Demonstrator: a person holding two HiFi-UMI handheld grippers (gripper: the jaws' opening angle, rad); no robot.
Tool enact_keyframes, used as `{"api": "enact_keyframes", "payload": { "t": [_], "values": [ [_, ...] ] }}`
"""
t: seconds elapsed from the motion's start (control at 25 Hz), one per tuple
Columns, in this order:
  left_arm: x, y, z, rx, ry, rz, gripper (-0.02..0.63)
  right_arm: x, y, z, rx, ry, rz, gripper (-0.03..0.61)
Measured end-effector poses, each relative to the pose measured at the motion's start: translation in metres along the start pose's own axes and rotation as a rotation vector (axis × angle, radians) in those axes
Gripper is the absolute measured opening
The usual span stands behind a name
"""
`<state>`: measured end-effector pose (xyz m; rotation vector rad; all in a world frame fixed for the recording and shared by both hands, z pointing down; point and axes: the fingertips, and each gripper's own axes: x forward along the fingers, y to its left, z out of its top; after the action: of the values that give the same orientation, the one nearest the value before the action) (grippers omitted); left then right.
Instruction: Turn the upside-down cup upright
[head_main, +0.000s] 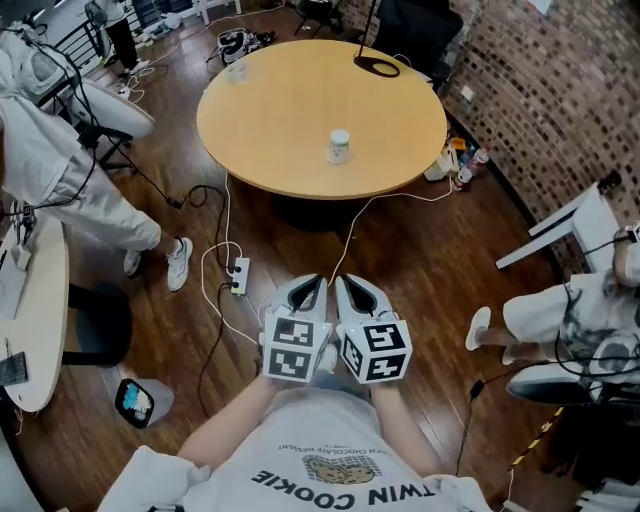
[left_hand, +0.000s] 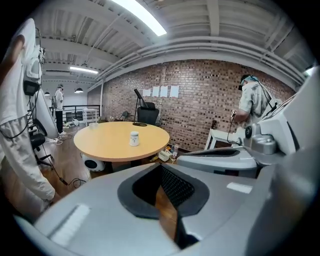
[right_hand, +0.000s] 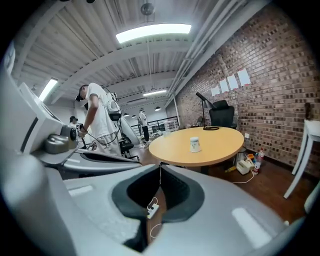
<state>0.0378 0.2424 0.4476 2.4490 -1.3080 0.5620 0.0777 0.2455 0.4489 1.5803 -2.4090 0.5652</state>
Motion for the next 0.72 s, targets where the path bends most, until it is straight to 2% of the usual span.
{"api": "enact_keyframes", "payload": {
  "t": [0.28,0.72],
  "values": [
    [0.048,0.002,0.03,0.018,-0.014,0.039,0.006,0.027,-0.048,0.021,-0.018,-0.004,0.022,0.005],
    [0.1,0.023,0.056,0.01,-0.001,0.051,0.006,0.077,-0.08,0.045,-0.035,-0.001,0.06,0.006]
  ]
}}
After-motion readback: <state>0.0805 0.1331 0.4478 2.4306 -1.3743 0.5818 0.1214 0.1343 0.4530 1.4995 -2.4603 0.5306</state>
